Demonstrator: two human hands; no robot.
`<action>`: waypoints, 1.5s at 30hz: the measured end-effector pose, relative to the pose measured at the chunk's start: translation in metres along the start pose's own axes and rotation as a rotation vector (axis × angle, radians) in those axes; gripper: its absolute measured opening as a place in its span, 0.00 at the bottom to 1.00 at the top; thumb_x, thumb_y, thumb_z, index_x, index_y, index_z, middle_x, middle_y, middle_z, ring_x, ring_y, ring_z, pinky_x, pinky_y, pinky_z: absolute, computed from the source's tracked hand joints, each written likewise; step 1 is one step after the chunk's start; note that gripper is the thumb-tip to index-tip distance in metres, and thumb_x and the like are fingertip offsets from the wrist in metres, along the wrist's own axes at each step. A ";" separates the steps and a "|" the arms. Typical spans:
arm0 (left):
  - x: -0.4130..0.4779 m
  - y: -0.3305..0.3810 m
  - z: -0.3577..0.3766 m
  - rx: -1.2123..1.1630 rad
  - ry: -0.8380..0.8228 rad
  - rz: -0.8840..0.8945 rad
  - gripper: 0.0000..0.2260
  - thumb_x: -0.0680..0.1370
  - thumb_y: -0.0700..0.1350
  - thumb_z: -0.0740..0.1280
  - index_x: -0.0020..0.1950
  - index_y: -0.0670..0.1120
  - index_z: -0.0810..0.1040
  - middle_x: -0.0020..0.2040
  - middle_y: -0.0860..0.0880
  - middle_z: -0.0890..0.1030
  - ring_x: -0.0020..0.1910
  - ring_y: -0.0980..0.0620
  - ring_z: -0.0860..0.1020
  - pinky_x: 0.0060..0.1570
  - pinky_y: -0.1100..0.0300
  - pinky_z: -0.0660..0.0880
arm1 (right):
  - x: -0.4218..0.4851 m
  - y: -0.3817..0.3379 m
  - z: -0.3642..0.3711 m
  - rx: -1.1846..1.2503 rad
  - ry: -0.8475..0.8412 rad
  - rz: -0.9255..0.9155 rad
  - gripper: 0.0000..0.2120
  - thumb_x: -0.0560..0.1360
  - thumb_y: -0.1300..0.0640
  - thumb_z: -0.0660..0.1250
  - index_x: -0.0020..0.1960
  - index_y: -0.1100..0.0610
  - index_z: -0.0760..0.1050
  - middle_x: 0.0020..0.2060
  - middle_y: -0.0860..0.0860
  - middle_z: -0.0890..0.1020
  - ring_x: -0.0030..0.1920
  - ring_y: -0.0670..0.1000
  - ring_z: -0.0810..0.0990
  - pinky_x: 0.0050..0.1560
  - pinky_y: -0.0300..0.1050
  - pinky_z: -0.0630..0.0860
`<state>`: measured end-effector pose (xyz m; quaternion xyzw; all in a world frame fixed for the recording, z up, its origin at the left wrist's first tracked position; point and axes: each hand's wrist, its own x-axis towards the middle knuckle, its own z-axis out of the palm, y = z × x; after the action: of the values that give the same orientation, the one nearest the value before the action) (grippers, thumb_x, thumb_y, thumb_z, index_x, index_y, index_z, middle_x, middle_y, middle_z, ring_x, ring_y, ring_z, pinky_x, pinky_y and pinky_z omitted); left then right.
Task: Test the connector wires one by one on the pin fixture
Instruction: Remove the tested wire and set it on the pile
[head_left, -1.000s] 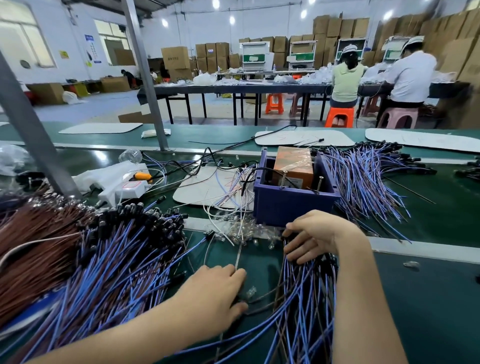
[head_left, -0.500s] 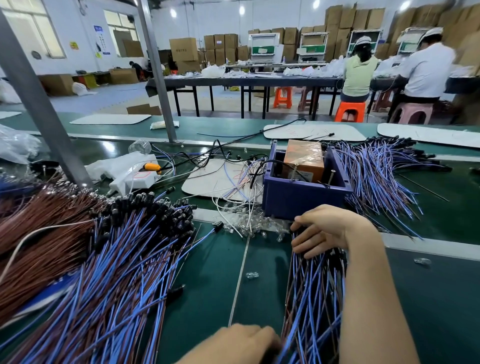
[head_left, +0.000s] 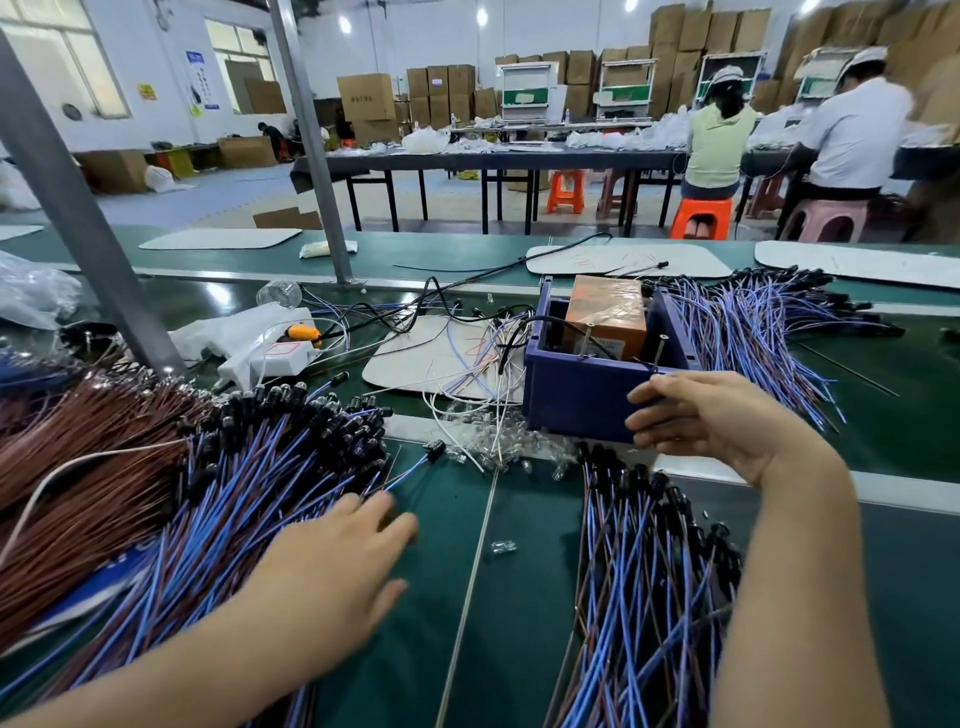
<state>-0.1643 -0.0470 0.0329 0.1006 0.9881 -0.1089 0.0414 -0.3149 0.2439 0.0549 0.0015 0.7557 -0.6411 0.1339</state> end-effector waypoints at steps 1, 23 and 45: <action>0.001 -0.006 0.004 0.064 -0.070 -0.028 0.15 0.81 0.55 0.55 0.67 0.54 0.61 0.64 0.54 0.64 0.63 0.52 0.68 0.49 0.55 0.71 | -0.002 -0.001 -0.002 0.003 0.003 -0.009 0.13 0.81 0.55 0.60 0.49 0.62 0.80 0.39 0.59 0.86 0.35 0.54 0.85 0.34 0.41 0.80; 0.078 0.078 -0.141 -1.021 0.711 0.785 0.14 0.73 0.30 0.70 0.53 0.46 0.79 0.52 0.48 0.79 0.50 0.54 0.80 0.54 0.59 0.78 | -0.043 -0.057 0.048 0.594 -0.253 -0.419 0.07 0.77 0.61 0.63 0.53 0.61 0.76 0.44 0.55 0.85 0.44 0.48 0.84 0.42 0.38 0.81; 0.128 0.030 -0.089 -1.796 0.273 0.194 0.09 0.79 0.47 0.61 0.54 0.52 0.79 0.43 0.51 0.86 0.23 0.59 0.66 0.25 0.68 0.62 | -0.033 -0.055 0.068 -0.098 -0.372 -0.087 0.14 0.80 0.62 0.61 0.38 0.64 0.77 0.30 0.59 0.82 0.26 0.53 0.81 0.27 0.40 0.78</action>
<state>-0.2886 0.0256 0.1000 0.1253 0.6848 0.7179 -0.0043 -0.2788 0.1742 0.1058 -0.1561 0.7474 -0.5981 0.2436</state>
